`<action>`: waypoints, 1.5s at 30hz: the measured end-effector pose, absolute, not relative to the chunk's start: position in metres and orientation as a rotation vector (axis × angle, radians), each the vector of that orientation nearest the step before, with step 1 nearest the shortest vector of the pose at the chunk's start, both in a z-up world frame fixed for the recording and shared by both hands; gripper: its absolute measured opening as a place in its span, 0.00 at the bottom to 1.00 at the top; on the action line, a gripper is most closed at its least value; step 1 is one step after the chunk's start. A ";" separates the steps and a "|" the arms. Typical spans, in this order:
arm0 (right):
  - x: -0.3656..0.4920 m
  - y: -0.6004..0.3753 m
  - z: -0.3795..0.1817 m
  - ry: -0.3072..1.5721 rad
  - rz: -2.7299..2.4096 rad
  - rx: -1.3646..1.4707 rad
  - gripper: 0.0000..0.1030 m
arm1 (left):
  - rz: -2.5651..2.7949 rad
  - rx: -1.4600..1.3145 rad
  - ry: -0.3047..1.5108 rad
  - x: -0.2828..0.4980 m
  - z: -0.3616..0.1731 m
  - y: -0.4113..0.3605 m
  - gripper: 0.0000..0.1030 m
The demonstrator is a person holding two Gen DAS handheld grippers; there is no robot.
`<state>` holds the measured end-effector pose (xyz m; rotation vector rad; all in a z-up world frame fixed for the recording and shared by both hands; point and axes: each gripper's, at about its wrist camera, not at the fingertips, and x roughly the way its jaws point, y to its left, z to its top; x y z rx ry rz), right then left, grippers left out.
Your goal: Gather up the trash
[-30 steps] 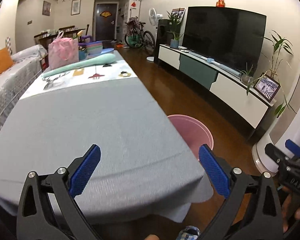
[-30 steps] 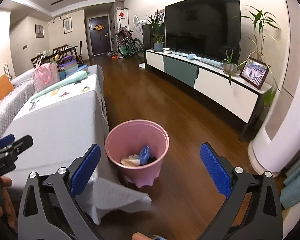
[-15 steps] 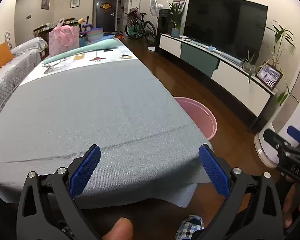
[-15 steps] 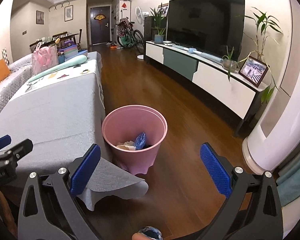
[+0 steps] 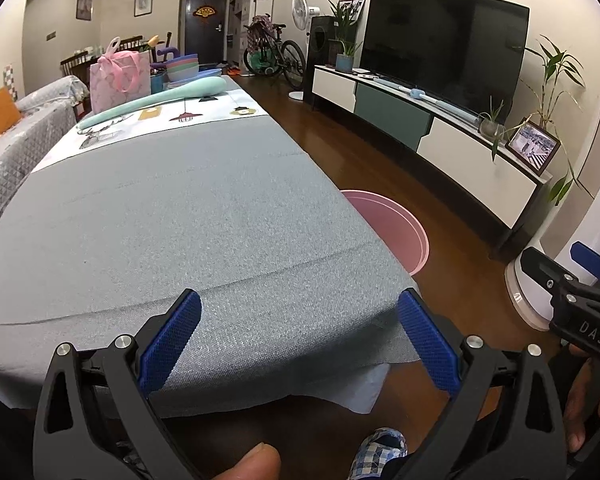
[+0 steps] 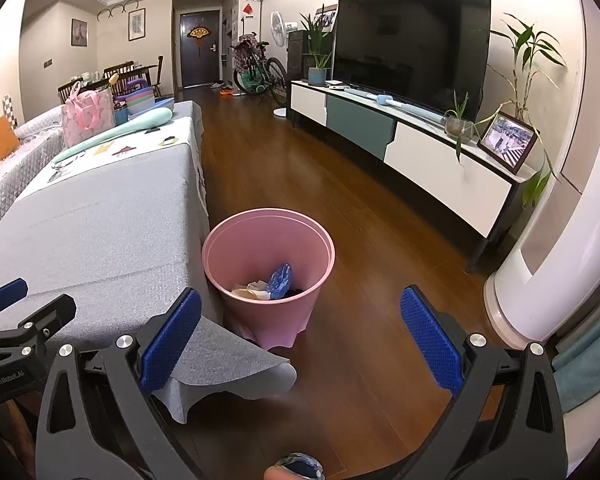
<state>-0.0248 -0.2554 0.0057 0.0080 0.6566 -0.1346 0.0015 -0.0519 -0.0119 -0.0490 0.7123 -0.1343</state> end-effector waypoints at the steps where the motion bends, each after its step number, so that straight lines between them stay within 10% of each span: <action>1: -0.025 -0.255 0.006 0.656 -0.134 0.008 0.95 | -0.134 -0.049 0.712 0.002 -0.012 -0.052 0.93; 45: -0.026 -0.261 0.009 0.650 -0.140 0.013 0.95 | -0.147 -0.055 0.725 0.002 -0.017 -0.048 0.93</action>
